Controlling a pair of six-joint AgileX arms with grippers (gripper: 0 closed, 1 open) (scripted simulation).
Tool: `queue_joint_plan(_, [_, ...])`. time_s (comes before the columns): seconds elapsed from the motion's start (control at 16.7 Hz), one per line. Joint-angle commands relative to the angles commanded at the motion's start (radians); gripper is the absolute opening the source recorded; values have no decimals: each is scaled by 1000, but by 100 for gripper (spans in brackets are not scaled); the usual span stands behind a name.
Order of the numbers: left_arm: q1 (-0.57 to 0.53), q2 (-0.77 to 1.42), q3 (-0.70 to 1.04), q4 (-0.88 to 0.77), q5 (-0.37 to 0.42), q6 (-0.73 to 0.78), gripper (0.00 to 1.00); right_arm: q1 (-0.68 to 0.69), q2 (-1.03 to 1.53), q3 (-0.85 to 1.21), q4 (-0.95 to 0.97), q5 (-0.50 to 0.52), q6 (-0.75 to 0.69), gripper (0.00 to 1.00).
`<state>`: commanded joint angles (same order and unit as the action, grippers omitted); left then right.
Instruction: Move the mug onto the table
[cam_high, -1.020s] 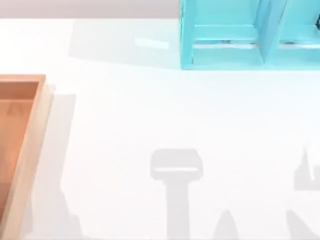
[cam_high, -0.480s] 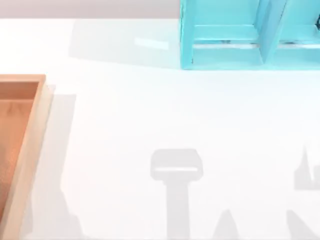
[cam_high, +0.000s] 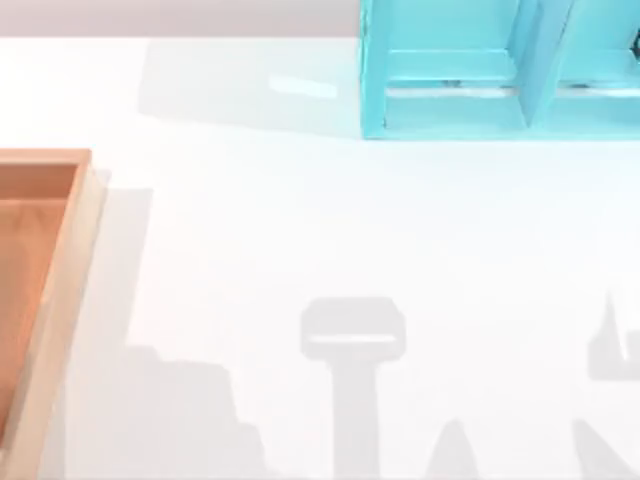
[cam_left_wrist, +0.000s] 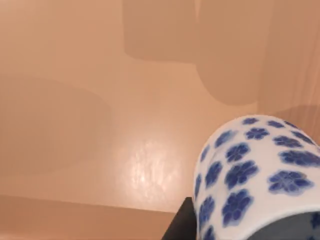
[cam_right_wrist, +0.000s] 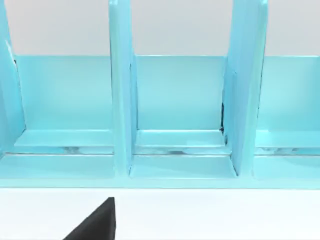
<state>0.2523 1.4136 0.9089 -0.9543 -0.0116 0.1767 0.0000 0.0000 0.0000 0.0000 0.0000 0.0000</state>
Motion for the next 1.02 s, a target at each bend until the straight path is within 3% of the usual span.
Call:
queue_joint_plan(0.48, [-337,-103,124,-324,7,-250,0,0,0,0,0,0,0,100])
queue_joint_plan(1.02, [-413,-47,183,-355,9,-330,0,0,0,0,0,0,0,100])
